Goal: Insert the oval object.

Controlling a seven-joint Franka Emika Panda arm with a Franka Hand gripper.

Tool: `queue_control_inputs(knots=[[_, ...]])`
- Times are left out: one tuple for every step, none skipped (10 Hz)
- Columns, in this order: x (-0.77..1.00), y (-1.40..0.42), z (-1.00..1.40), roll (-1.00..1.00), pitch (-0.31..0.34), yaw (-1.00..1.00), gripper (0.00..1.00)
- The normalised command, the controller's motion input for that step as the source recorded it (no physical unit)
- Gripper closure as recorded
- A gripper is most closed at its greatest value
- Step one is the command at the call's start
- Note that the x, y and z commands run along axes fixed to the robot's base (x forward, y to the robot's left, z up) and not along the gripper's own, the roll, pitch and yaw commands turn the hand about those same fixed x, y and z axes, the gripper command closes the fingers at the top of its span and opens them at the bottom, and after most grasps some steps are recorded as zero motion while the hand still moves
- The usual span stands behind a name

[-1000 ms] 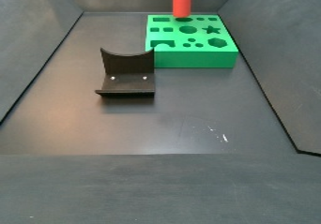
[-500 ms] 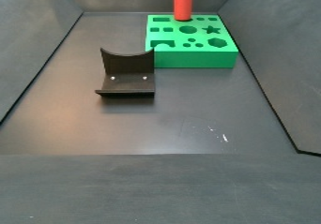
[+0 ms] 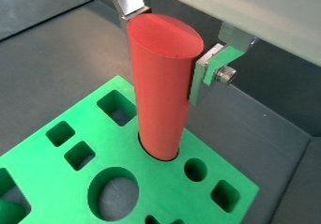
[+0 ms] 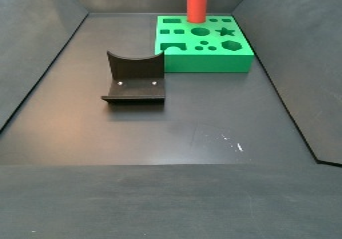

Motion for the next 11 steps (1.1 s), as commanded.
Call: queue_control_inputs(knots=[[0.15, 0.0, -0.29, -0.09, -0.07, -0.15, 1.0], [0.0, 0.0, -0.24, -0.15, -0.174, -0.11, 1.0], [-0.1, 0.0, -0.25, -0.1, -0.174, -0.01, 1.0], [-0.11, 0.0, -0.35, -0.13, -0.219, -0.01, 1.0], [-0.11, 0.0, -0.33, -0.07, -0.204, -0.01, 1.0], [-0.14, 0.0, -0.31, -0.03, -0.214, -0.01, 1.0], [-0.18, 0.0, -0.28, -0.01, -0.221, 0.0, 1.0], [-0.07, 0.0, -0.26, 0.0, -0.146, 0.0, 1.0], [0.0, 0.0, -0.18, 0.0, -0.014, 0.0, 1.0], [0.0, 0.0, -0.12, 0.0, 0.0, -0.03, 1.0], [0.0, 0.0, 0.0, 0.0, 0.0, 0.0, 1.0]])
